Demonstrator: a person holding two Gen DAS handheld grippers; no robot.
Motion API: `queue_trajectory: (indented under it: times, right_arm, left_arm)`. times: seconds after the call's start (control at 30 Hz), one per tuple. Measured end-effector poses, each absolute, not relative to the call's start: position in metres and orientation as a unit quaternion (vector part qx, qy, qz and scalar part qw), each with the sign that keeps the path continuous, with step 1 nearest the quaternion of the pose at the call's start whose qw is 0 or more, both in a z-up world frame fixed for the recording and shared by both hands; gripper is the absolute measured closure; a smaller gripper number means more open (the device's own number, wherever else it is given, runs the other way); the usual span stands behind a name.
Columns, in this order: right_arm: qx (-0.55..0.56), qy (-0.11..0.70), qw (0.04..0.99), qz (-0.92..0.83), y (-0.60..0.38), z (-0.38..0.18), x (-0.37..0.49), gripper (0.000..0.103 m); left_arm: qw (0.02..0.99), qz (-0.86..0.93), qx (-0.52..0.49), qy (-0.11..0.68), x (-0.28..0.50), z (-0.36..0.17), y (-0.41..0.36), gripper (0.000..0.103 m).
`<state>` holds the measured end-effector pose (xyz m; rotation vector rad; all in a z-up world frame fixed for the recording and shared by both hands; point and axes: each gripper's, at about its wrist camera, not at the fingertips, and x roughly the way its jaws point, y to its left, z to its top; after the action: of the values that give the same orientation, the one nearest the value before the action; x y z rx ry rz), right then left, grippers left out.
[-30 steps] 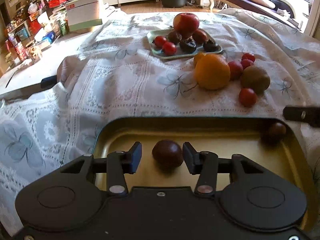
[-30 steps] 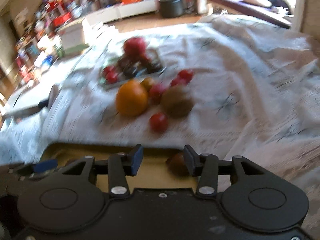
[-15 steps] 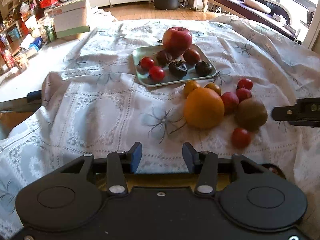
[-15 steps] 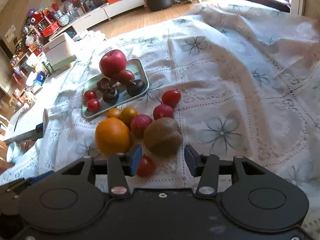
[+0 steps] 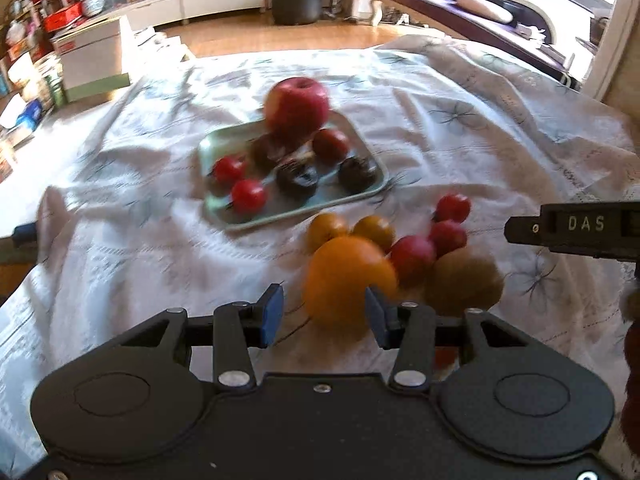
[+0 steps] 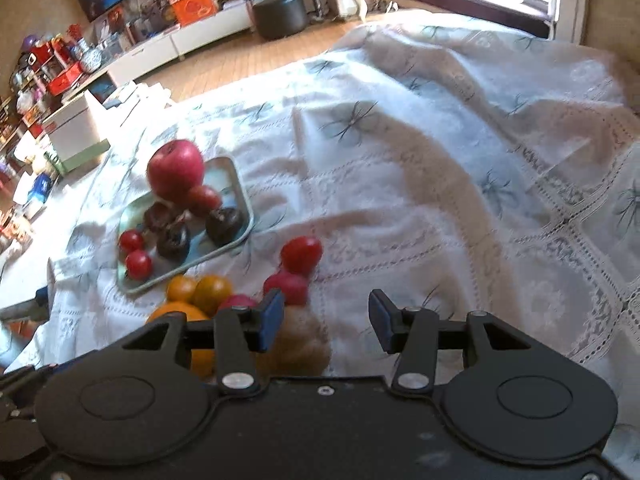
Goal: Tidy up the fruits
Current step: 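Grasp the large orange with the left tool while the right tool grasps a red tomato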
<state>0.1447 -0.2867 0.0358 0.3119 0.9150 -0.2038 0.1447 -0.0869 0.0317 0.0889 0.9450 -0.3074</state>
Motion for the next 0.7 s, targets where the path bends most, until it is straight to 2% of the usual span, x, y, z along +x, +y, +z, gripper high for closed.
queue_trajectory:
  times: [0.17, 0.53, 0.63, 0.7]
  right_arm:
    - [0.147, 0.431, 0.885, -0.099, -0.295, 0.031, 0.142, 0.053]
    - [0.173, 0.433, 0.878, -0.107, -0.305, 0.026, 0.147, 0.053]
    - [0.178, 0.437, 0.875, -0.104, -0.306, 0.025, 0.152, 0.053]
    - [0.183, 0.443, 0.872, -0.102, -0.306, 0.024, 0.158, 0.053]
  left_arm:
    - [0.874, -0.158, 0.057, 0.456, 0.158, 0.019, -0.106, 0.048]
    - [0.871, -0.140, 0.066, 0.466, 0.174, -0.009, -0.119, 0.030]
    - [0.867, -0.139, 0.047, 0.476, 0.179, -0.015, -0.115, 0.030]
    - [0.864, -0.148, 0.030, 0.480, 0.182, -0.015, -0.110, 0.033]
